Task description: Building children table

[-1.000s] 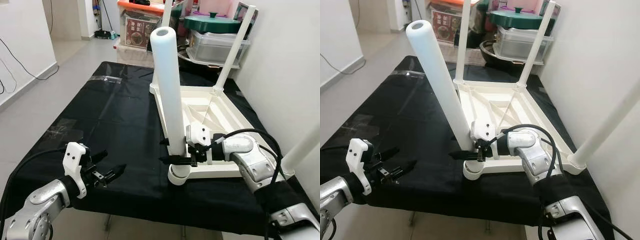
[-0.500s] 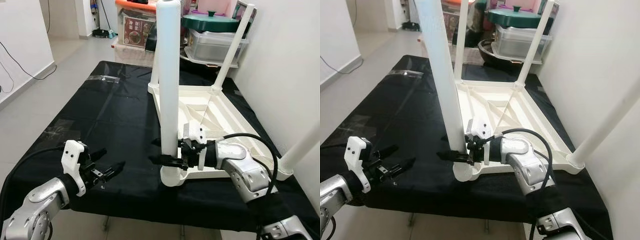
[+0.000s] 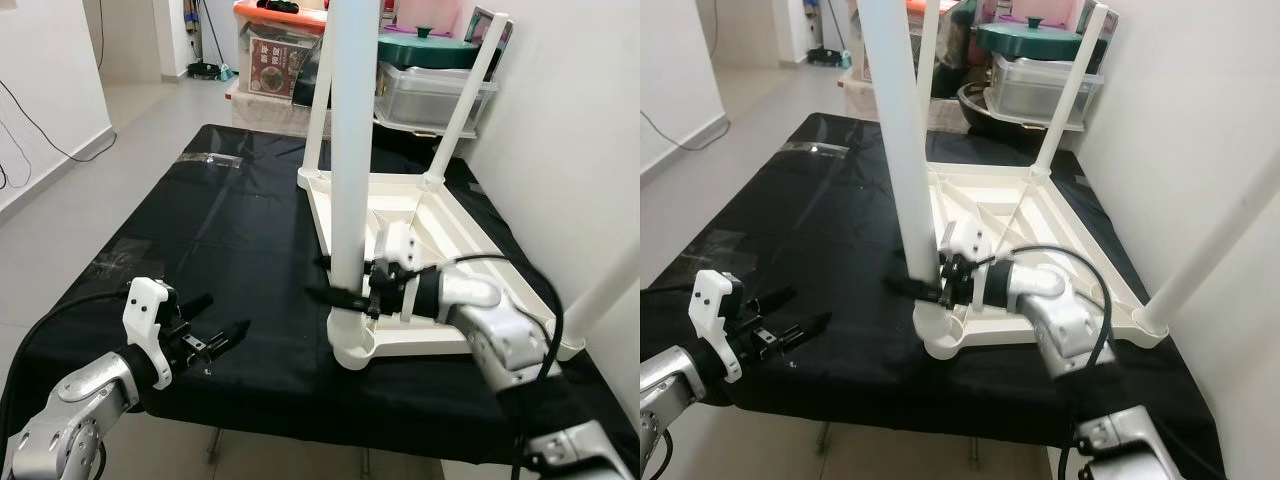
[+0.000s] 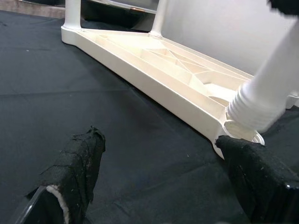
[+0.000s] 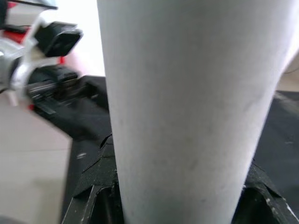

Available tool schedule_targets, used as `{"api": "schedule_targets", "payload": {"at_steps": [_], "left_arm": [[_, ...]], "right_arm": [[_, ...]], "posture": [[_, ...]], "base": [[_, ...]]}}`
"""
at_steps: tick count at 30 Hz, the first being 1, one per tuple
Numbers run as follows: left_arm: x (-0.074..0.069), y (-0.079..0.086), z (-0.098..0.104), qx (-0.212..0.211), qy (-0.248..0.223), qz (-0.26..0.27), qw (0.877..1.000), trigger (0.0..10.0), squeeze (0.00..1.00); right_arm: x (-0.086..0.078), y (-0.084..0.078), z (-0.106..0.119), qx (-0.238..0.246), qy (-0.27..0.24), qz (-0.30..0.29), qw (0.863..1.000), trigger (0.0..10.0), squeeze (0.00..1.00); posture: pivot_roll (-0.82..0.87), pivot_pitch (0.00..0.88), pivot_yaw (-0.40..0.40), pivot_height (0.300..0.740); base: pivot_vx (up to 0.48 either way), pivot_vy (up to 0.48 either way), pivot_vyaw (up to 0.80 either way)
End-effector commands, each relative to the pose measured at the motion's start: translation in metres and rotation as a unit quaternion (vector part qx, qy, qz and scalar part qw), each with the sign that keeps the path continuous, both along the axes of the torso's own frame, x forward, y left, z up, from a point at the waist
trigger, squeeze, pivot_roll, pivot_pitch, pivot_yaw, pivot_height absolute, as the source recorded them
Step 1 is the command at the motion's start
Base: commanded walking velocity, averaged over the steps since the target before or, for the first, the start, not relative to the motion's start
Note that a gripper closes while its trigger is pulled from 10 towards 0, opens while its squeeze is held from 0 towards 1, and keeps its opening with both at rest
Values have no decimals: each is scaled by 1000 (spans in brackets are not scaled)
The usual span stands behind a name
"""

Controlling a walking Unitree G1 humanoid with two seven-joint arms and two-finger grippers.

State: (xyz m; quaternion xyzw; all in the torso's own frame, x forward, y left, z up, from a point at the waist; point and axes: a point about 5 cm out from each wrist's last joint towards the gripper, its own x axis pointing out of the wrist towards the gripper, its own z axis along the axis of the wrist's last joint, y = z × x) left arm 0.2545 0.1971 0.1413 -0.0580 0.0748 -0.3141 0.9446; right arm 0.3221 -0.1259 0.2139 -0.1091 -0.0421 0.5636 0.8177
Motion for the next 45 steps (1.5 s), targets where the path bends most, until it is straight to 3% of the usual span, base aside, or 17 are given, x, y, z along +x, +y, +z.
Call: {"api": "schedule_targets", "payload": {"at_steps": [1, 7, 14, 20, 45], "left_arm": [[1, -3, -3, -6, 5, -4, 1000, 10000, 0], [1, -3, -3, -8, 6, -5, 1000, 10000, 0], [2, -3, -3, -8, 6, -6, 1000, 10000, 0], [2, -3, -3, -9, 6, -7, 1000, 10000, 0], [2, -3, -2, -11, 7, -6, 1000, 10000, 0]], "right_arm": [[1, -5, 4, 1, -11, -7, 1000, 0, 0], [3, -8, 7, 2, -19, -14, 1000, 0, 0], [-11, -1, -14, -23, -7, 13, 1000, 0, 0], [-12, -3, -23, -51, -16, 16, 998, 0, 0], [-16, 7, -41, -32, 1, 6, 999, 0, 0]], "posture": [[147, 0, -130, 740], [144, 0, -129, 740], [147, 0, -126, 740], [148, 0, -126, 740], [152, 0, -128, 740]], "base": [[0, 0, 0], [0, 0, 0], [0, 0, 0], [0, 0, 0], [0, 0, 0]]}}
